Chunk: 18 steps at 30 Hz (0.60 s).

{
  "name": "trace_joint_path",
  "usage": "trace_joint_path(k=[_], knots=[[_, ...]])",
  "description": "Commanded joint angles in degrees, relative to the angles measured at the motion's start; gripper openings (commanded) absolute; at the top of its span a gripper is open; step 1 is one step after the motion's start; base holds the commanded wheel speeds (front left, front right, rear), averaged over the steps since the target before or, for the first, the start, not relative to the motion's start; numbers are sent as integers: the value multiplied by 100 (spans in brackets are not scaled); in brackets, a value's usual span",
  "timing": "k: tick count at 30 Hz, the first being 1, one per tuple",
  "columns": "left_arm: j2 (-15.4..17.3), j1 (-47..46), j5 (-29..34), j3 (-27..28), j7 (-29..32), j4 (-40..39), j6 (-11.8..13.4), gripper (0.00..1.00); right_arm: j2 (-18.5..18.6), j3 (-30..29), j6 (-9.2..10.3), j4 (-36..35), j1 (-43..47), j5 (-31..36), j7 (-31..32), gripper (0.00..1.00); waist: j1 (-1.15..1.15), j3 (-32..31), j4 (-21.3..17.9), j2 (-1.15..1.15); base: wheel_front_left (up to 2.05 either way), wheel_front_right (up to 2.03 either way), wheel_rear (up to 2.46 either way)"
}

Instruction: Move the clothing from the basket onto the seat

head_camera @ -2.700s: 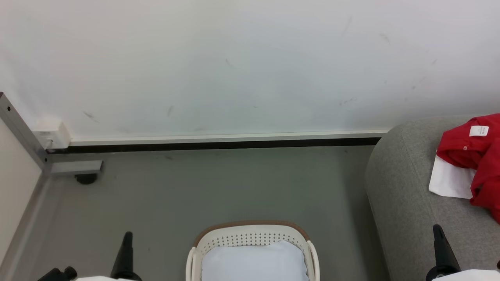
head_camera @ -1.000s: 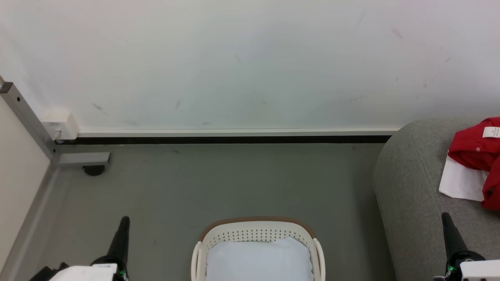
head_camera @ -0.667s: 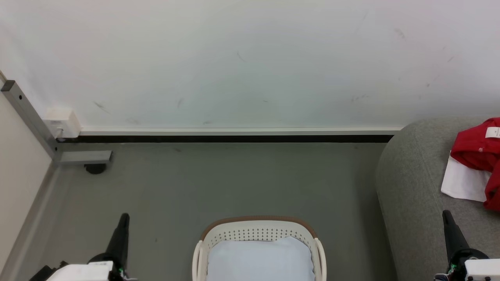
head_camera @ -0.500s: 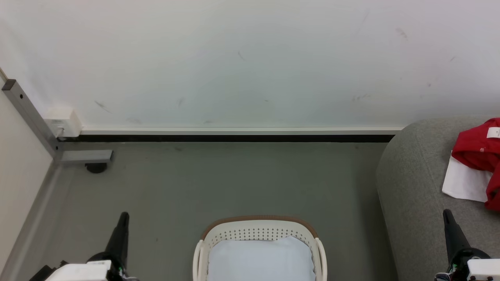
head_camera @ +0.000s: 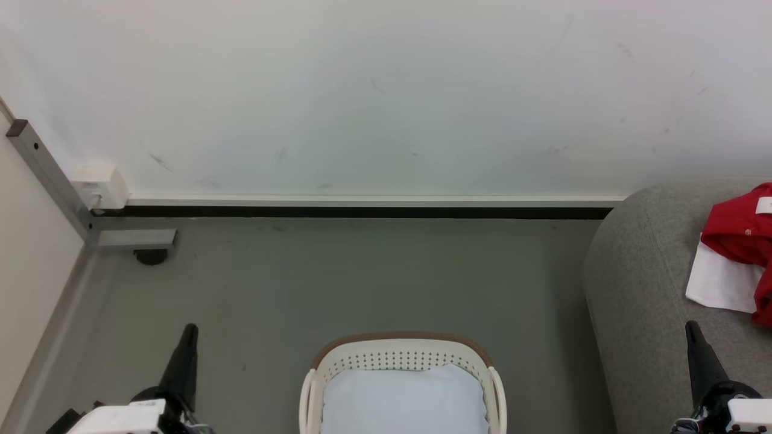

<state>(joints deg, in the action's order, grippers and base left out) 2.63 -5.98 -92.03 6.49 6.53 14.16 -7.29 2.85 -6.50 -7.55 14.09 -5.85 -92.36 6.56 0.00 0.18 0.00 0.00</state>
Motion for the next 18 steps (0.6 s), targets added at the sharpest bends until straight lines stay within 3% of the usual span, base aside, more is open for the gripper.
trace_joint_path(k=[1,18], knots=[[46,-52,-69,17,23,-19,-36,0,1,-23,12,-22,-69,-9,17,0,0,0,0,0,0,0,0],[46,-51,-69,17,23,-19,-36,0,2,-21,12,-21,-68,-9,16,0,0,0,0,0,0,0,0]])
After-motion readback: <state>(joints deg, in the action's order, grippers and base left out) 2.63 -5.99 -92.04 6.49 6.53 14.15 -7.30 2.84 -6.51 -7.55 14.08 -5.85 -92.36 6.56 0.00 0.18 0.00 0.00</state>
